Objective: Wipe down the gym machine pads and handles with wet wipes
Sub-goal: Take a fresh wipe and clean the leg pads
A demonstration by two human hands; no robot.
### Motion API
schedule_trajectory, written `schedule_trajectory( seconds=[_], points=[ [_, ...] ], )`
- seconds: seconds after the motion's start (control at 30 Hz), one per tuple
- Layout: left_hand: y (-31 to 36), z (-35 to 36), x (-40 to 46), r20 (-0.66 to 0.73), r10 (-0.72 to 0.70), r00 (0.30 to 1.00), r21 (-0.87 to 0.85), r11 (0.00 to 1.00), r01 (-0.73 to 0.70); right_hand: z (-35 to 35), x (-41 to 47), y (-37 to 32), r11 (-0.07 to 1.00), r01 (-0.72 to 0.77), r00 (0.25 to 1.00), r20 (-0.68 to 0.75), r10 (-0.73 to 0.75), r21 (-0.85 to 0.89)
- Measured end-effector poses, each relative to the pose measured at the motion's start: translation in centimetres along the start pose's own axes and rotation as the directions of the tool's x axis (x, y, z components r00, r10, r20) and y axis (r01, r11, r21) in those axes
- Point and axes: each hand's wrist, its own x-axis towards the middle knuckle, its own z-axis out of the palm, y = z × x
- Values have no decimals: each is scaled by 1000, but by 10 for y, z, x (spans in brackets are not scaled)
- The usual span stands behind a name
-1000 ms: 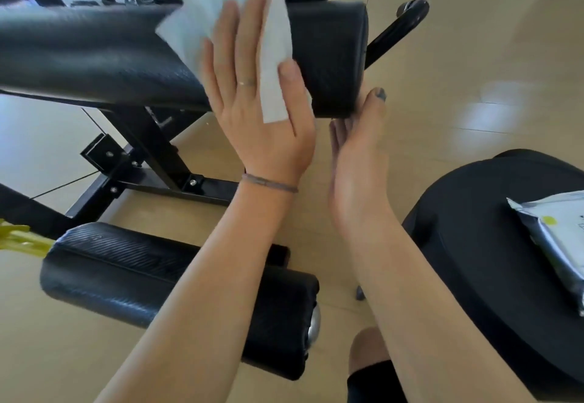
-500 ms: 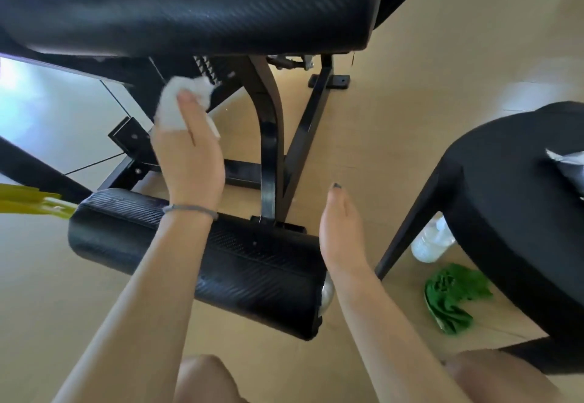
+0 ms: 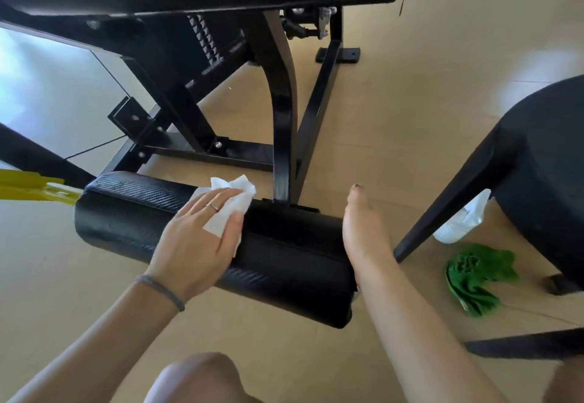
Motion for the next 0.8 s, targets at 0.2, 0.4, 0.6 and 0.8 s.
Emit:
schedule_trajectory(
  seconds=[0.2,0.4,0.6,0.8],
  points=[
    [83,24,-4,160,261,952,-131,962,-241,4,-1,0,998,33,999,-12,-33,49],
    [38,11,5,189,191,963,16,980,-198,-4,1,5,998,43,993,110,-47,42],
    [63,11,-5,99,67,993,97,992,-77,-1,5,8,989,133,986,90,-138,59],
    [116,34,-3,127,220,967,-86,974,-210,-6,15,20,977,-55,976,216,9,204]
  ],
)
